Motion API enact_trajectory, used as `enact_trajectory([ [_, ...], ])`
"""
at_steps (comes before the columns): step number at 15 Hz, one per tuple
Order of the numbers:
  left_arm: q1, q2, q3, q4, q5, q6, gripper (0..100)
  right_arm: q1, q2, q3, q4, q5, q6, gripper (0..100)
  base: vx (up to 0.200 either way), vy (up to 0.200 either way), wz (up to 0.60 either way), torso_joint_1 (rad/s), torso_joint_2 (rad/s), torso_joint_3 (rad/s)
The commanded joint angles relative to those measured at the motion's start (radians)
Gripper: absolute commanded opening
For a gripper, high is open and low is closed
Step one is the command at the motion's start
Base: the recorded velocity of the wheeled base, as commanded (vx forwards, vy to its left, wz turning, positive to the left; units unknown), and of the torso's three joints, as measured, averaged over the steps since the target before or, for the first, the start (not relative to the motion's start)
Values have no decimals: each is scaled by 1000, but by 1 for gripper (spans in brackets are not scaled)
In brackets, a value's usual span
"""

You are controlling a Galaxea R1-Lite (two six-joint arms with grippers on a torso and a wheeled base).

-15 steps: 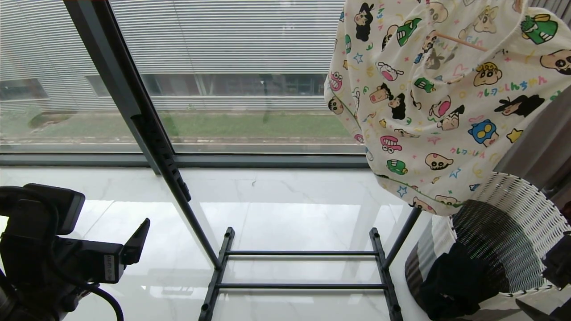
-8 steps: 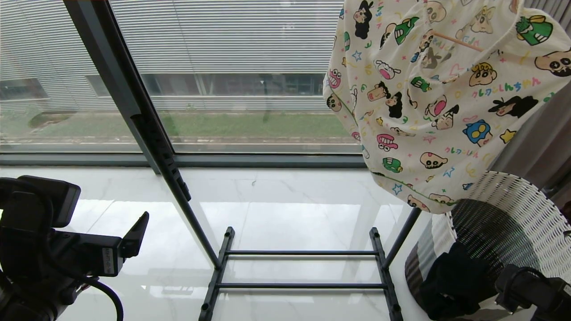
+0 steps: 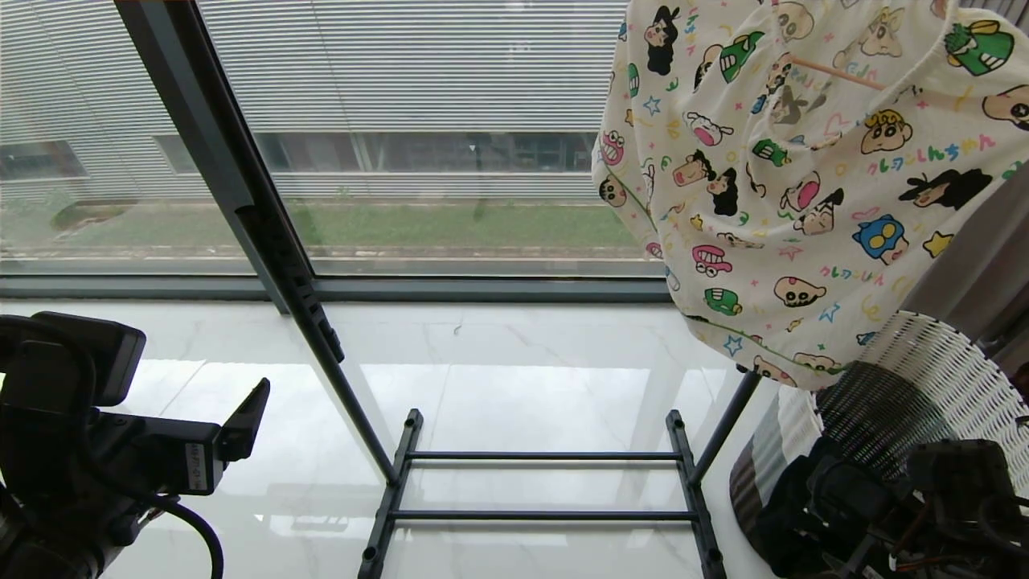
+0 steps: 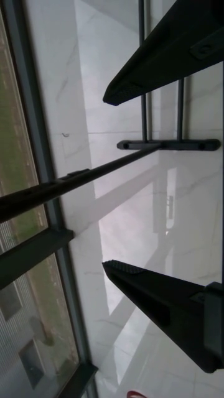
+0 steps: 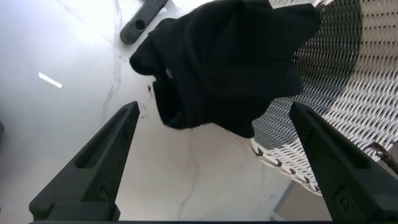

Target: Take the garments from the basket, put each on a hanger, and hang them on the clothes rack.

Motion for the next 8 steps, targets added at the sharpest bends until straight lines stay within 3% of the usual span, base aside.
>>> enact_trajectory([
  [1,0,10,2,0,0,0,100,-15,132,-46,-42,-10,-11,100,0,0,0,0,0,0],
  [5,-5,39,0,0,-2,-2,100,-62,139,-82,-54,-10,-122,100,0,0,0,0,0,0],
  [8,-5,48,-3,0,-2,-2,100,-78,144,-92,-54,-8,-148,100,0,0,0,0,0,0],
])
